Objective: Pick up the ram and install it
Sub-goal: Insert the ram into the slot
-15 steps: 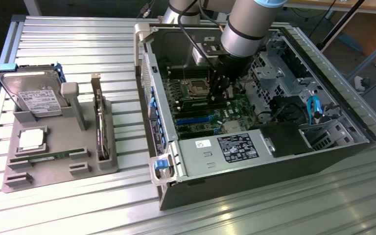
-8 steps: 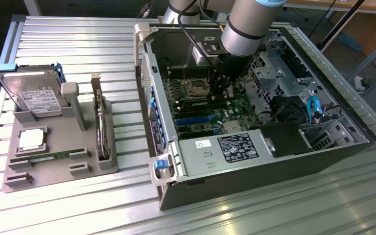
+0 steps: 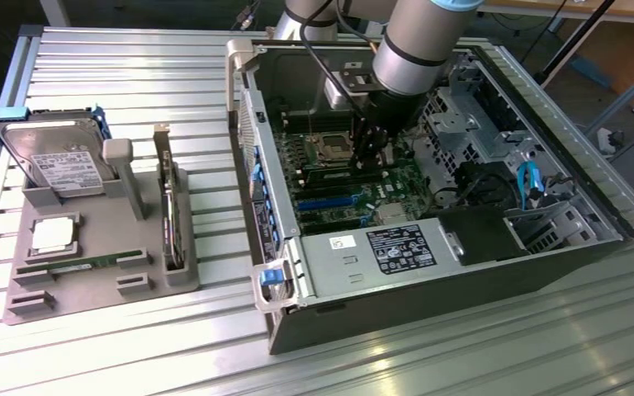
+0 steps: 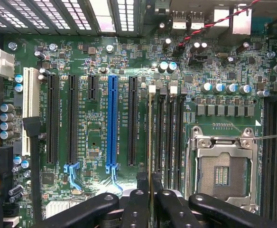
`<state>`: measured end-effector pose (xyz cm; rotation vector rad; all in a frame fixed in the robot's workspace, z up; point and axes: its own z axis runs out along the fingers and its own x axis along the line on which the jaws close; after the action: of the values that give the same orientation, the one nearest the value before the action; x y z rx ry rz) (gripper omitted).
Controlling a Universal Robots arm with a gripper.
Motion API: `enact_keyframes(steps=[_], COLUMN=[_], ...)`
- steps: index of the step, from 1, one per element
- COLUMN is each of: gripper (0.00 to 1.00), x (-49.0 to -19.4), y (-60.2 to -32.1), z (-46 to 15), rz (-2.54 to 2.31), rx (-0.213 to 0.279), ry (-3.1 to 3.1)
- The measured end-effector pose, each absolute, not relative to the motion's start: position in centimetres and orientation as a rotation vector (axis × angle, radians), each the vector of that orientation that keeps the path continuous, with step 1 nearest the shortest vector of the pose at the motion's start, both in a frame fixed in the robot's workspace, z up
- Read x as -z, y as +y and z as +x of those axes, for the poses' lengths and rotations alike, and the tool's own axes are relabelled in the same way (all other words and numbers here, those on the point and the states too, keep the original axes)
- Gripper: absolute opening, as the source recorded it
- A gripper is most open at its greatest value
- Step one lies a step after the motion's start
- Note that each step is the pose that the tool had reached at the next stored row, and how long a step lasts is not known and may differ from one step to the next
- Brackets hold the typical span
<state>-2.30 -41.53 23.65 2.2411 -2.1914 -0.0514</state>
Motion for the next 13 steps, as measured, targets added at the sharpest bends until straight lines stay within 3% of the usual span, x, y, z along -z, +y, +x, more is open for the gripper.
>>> enact_keyframes(steps=[13], gripper=[0.13], x=[-23.45], y=[-41.53], z=[-2.30], rz=[2.241], rx=[0.052], ry=[-2.191])
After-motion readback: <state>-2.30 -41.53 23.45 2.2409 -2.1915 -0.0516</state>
